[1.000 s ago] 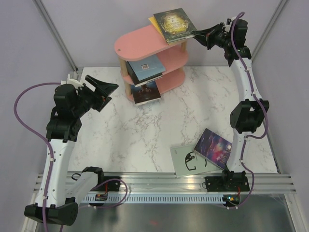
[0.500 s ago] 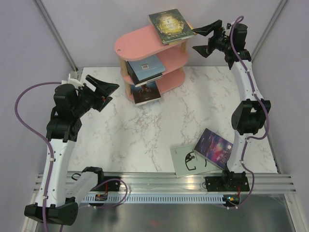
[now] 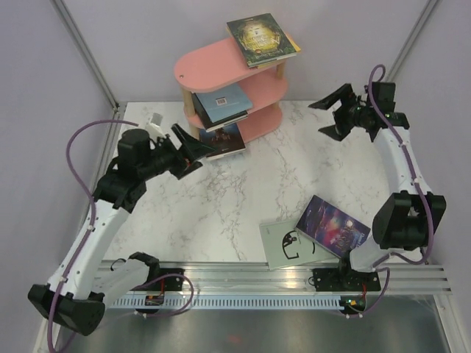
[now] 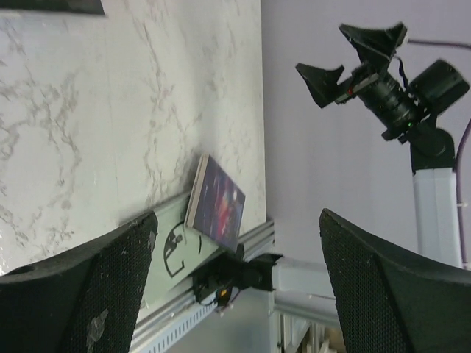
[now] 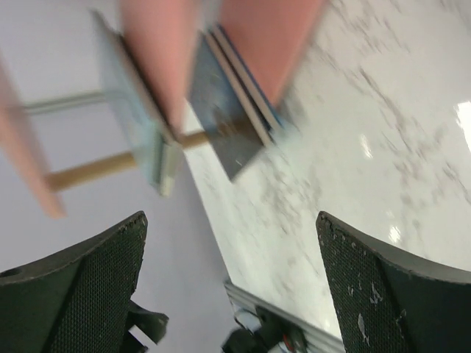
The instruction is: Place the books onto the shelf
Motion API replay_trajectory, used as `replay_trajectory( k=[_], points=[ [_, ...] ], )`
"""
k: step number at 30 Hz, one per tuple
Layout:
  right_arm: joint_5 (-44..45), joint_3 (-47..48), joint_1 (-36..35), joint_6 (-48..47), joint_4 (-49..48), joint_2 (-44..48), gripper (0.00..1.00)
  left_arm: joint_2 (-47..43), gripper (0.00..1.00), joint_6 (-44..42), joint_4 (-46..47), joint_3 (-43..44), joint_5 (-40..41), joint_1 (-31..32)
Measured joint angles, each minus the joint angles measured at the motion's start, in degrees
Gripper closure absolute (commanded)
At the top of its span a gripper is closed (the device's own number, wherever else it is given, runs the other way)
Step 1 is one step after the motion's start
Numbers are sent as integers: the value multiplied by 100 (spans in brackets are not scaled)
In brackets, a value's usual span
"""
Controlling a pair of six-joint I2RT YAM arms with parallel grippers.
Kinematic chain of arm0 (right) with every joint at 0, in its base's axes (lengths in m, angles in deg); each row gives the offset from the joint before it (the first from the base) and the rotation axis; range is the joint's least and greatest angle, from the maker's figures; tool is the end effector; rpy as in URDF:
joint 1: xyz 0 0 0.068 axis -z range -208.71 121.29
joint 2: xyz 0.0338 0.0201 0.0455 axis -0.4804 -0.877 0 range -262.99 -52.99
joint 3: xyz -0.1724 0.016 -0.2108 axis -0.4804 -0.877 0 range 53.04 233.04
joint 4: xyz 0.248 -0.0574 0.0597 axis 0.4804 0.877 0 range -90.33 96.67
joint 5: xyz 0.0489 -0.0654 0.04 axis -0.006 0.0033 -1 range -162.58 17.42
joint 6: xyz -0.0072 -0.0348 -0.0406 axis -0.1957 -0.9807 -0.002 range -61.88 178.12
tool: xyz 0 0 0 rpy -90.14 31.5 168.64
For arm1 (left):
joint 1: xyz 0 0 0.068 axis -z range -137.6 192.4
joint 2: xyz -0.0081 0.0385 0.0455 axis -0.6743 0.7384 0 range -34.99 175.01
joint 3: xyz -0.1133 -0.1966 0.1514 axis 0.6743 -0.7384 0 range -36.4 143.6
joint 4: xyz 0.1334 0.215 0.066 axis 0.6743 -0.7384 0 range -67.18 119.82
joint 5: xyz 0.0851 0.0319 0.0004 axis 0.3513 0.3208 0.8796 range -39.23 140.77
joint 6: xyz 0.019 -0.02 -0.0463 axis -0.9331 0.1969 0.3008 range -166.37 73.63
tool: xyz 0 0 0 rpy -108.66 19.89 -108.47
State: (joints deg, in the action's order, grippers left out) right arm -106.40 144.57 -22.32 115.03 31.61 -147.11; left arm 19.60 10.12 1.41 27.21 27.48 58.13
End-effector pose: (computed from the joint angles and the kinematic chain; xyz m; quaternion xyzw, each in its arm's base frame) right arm 0.3717 -0.0217 0.3668 0.3291 0.7919 0.4229 0.2927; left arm 0.1890 -0.0678 0.3909 -0.1690 0.7899 -0.4667 0.3602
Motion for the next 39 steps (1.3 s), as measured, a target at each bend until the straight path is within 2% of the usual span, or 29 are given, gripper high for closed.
replay_trajectory(
  k=[6,10,16,21,26,35,39],
  points=[
    [330,-2210,-330,-444,741,811,2,765,7,-2,269,-341,68,1679],
    [632,-2997,-323,-726,1167,1316,2,1432,7,-2,686,-573,-35,2452],
    [1008,-3965,-367,-874,1453,2662,2,2669,10,66,1718,-1014,-374,3375],
    [1143,-4656,-393,-868,1659,3101,2,3595,12,234,2441,-1047,-540,3974],
    [1204,-4828,-393,-820,1770,3480,2,4247,14,640,3438,-1108,-509,4492],
    [1023,-5283,-393,-560,1799,4426,2,5042,16,1655,5654,-1775,-85,4616],
    [885,-5368,-393,-452,1860,4666,2,5187,15,1934,6089,-1770,374,4728]
  ],
)
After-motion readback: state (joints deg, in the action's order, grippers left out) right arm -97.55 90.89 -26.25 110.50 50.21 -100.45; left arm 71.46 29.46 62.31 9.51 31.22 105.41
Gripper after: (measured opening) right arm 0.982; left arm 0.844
